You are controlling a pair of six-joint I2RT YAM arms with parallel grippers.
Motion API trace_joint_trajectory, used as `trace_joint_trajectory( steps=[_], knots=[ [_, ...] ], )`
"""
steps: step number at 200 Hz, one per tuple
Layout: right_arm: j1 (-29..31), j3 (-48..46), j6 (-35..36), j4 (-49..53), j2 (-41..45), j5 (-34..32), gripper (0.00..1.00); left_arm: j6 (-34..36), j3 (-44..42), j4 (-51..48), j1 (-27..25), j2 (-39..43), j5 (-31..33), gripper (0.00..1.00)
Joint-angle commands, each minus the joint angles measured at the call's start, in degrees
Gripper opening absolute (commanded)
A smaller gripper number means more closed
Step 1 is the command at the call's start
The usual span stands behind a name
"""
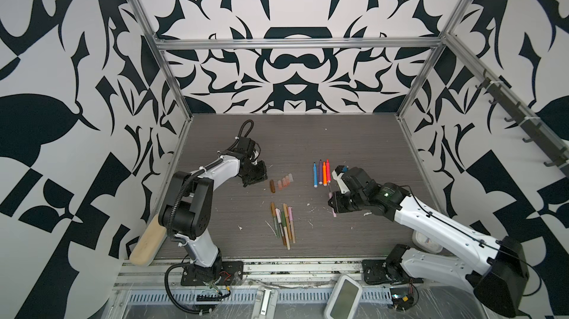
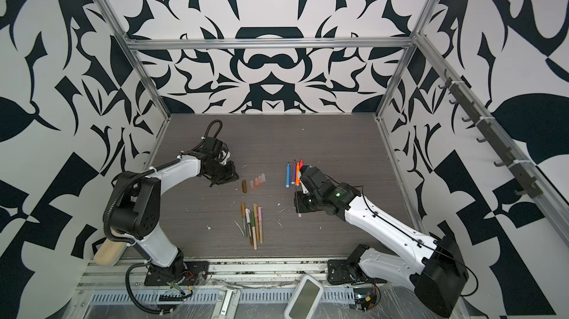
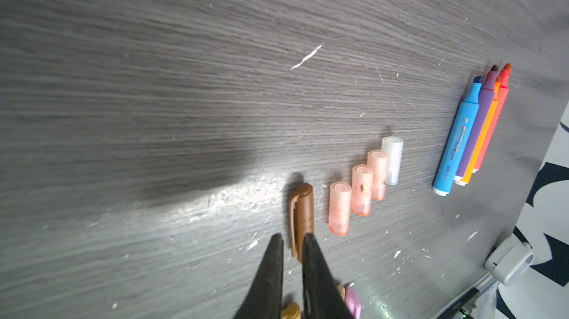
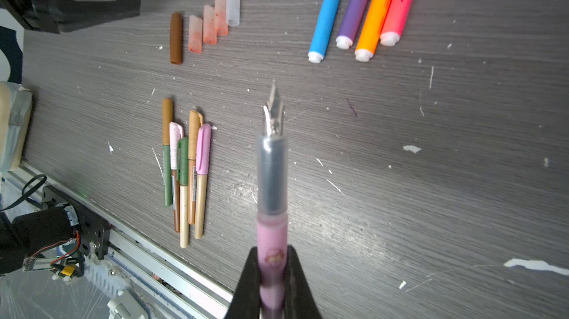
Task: Open the pen caps
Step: 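Set the brown cap by the pink caps while the right gripper carries the pen, then lay the uncapped pink pen beside the pink marker and open the right gripper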
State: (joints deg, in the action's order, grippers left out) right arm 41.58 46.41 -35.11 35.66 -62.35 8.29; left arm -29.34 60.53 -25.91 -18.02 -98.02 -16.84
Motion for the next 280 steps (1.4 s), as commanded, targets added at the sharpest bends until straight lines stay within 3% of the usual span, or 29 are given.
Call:
trace_joint_trajectory(
  steps=[1, 39, 70, 104, 160, 203, 223, 250, 280],
  knots=[
    [-0.21, -0.01, 1.03, 0.18, 0.39, 0.08, 0.00, 0.78, 0.99, -2.41, -0.06, 0.02, -0.03, 0.27],
    [-3.07, 2.54, 6.34, 3.43, -3.66, -2.35, 0.00, 0.35, 0.57, -2.18, -0.06, 0.91, -1.13, 0.51],
    [-10.73, 5.13, 11.73, 2.75, -10.68, -2.31, 0.00, -1.80, -2.21, -0.54, -0.05, 5.73, -5.62, 0.51],
    [-17.90, 5.91, 13.46, -1.92, -18.52, -2.42, 0.00, -2.63, -8.14, -2.73, 0.08, 20.48, -5.44, 0.54],
    [-20.25, 12.71, 15.69, -7.02, -30.66, -2.03, 0.01, 0.34, -8.72, -18.98, 0.15, 43.85, 1.47, 0.63],
    [-22.78, 17.33, 16.22, -7.27, -37.39, -1.45, 0.02, 0.77, -8.14, -23.07, 0.09, 53.66, 3.49, 0.68],
    [-23.83, 17.88, 16.03, -8.07, -38.89, 0.52, 0.05, -0.07, -9.85, -21.00, 0.17, 56.03, 4.13, 0.71],
    [-25.35, 17.57, 15.43, -10.23, -38.91, 4.46, 0.20, -0.33, -9.99, -21.00, 0.17, 55.65, 4.01, 0.71],
    [-26.19, 18.23, 15.20, -11.52, -38.65, 9.40, 0.29, -0.36, -10.09, -21.01, 0.16, 53.85, 3.53, 0.71]
  ],
)
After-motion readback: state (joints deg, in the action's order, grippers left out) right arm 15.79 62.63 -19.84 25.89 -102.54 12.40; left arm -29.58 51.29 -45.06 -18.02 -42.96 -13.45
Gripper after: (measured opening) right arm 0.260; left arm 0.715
